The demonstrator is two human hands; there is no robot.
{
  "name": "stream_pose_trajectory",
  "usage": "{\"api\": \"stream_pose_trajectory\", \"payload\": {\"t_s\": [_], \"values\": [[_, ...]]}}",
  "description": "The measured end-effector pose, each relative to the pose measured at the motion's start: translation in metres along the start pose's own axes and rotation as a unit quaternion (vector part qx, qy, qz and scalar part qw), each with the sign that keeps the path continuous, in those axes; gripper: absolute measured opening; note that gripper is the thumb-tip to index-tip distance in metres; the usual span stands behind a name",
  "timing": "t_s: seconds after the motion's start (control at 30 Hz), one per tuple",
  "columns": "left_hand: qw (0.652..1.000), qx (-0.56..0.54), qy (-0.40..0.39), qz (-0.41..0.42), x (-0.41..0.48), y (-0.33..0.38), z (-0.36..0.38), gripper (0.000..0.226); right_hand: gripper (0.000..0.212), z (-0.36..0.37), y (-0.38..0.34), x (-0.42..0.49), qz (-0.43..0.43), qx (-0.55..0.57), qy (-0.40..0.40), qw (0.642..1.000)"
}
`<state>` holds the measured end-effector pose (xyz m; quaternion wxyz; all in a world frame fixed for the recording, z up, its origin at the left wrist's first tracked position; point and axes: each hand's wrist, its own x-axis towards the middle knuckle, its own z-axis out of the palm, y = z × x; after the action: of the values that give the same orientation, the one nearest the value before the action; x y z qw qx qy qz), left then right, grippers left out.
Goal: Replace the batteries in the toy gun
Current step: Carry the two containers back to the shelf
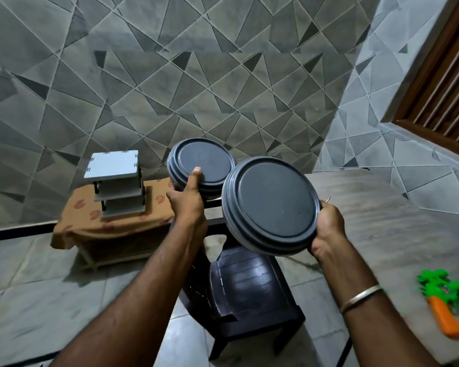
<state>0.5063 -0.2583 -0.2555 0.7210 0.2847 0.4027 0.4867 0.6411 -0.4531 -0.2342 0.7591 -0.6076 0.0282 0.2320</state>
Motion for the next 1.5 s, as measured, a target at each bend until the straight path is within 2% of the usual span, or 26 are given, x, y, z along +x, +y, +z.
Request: {"api": "stream_pose_trajectory", "payload": {"t_s": [0.2, 0.3, 0.47, 0.63, 0.77, 0.97, 1.13, 1.27, 1.33, 1.4, 1.5], "values": [[1.000, -0.021, -0.001, 0.007, 0.036, 0.061, -0.060, 0.084, 0.020, 0.063, 0.031, -0.037, -0.001, -0.029, -0.016, 0.999], [1.000, -0.016, 0.009, 0.017, 0.055, 0.087, -0.085, 0.092, 0.020, 0.097, 0.043, -0.041, 0.007, -0.037, -0.038, 0.999], [0.998, 0.000, 0.044, 0.041, 0.099, 0.112, -0.125, 0.063, 0.021, 0.159, 0.066, -0.036, 0.021, -0.046, -0.034, 0.998], [0.998, 0.005, 0.046, 0.037, 0.158, 0.136, -0.149, 0.088, 0.019, 0.227, 0.096, -0.015, 0.038, -0.056, -0.057, 0.996], [0.997, 0.006, 0.042, 0.060, 0.218, 0.154, -0.157, 0.067, 0.019, 0.293, 0.118, 0.012, 0.049, -0.036, -0.057, 0.996], [0.996, 0.009, 0.068, 0.060, 0.299, 0.185, -0.162, 0.104, 0.030, 0.385, 0.134, 0.040, 0.076, -0.029, -0.082, 0.993], [0.996, -0.007, 0.069, 0.049, 0.365, 0.199, -0.154, 0.100, 0.032, 0.439, 0.143, 0.063, 0.075, -0.049, -0.082, 0.993], [0.997, -0.019, 0.068, 0.027, 0.430, 0.191, -0.137, 0.083, 0.029, 0.476, 0.153, 0.089, 0.084, -0.047, -0.067, 0.993], [0.997, -0.012, 0.069, 0.021, 0.460, 0.190, -0.131, 0.083, 0.025, 0.494, 0.160, 0.097, 0.084, -0.043, -0.062, 0.994], [0.999, -0.005, 0.041, 0.002, 0.528, 0.184, -0.121, 0.086, 0.022, 0.535, 0.179, 0.128, 0.080, -0.029, -0.031, 0.996], [0.999, 0.008, 0.035, -0.007, 0.555, 0.176, -0.122, 0.085, 0.021, 0.550, 0.178, 0.132, 0.083, -0.034, -0.026, 0.996]]}}
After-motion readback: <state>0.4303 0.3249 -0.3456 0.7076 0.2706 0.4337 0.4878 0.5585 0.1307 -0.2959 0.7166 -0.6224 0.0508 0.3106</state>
